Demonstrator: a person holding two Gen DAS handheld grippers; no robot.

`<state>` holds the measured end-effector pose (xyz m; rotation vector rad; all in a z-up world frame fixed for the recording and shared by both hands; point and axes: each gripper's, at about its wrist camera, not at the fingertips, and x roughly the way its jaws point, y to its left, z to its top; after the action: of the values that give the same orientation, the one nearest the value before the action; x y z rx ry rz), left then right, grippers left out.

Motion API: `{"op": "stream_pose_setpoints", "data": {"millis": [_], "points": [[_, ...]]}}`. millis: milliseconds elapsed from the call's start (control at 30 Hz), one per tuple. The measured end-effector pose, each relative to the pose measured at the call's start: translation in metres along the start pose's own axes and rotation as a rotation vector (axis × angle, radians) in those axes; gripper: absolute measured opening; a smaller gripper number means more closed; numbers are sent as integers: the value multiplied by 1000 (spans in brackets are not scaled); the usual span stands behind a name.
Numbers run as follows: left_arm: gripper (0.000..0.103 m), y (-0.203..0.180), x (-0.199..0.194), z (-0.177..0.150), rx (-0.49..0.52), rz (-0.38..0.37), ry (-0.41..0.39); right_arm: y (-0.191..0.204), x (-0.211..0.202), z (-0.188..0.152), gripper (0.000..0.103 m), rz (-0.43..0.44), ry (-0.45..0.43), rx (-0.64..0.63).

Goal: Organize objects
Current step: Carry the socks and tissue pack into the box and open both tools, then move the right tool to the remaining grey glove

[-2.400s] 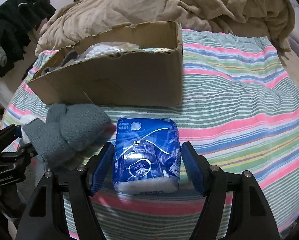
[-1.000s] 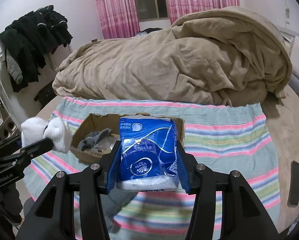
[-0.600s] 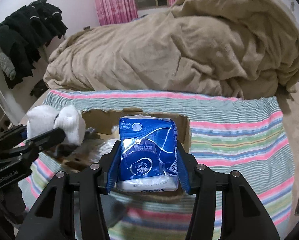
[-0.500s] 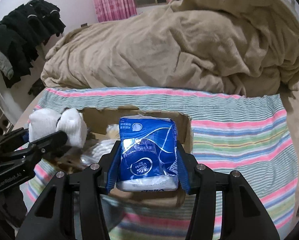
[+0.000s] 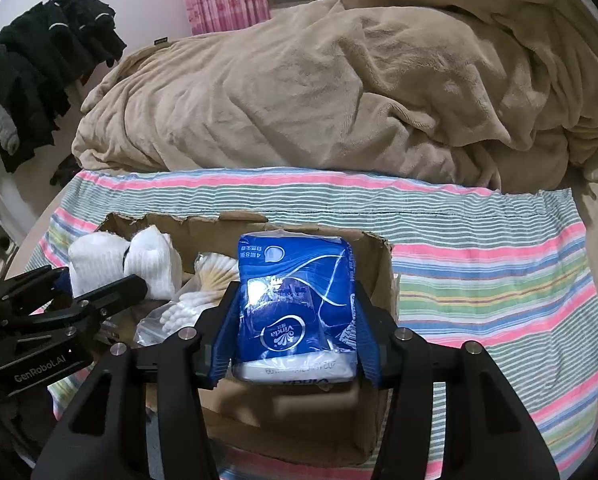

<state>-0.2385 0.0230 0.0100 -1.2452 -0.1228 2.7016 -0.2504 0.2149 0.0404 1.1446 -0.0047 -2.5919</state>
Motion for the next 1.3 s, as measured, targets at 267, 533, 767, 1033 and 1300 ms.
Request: {"op": "stream_pose_setpoints", "data": {"millis": [267,533,767,1033,1300], "points": [[80,0,-29,1,-16,15,-39,7,-14,2,82,5,-29,-9],[81,-4,-70,-4,-8,16,-78,17,-49,0,84,-4,-74,-17],[81,-3,-109,-14,-20,28,-116,29,-78,-12,84,0,-87,-25],[82,3,-145,-40,-45,41,-122,45,-109,-33,84,30,-99,-35],[82,10,-157,-71,-55,46,-93,56,-124,-57,84,53,-86,-36]]}}
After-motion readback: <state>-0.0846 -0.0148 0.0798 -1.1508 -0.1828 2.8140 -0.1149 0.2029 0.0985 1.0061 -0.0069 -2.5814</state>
